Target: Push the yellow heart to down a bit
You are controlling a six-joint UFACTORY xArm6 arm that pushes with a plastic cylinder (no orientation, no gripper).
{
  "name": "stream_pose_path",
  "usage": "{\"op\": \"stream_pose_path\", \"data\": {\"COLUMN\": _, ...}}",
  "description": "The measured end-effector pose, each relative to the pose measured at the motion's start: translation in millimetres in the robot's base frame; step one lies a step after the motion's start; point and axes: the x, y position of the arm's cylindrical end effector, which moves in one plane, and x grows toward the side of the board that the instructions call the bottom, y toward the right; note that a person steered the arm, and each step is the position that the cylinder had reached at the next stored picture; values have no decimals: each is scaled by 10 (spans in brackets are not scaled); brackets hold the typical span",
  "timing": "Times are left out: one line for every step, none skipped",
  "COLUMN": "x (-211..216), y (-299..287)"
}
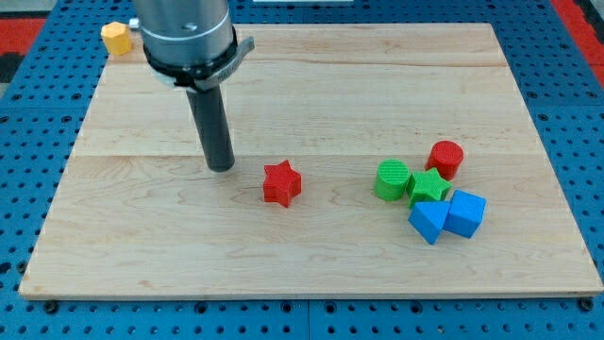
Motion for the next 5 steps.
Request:
{"op": "stream_pose_path", "data": {"x": 260, "y": 625}}
{"op": "stream_pose_path", "data": {"x": 257, "y": 1485}}
{"op": "stream_pose_path", "data": {"x": 262, "y": 1721}}
{"op": "stream_pose_path", "data": {"x": 189, "y": 814}}
{"op": "stream_pose_path", "data": {"x": -368, "y": 390}}
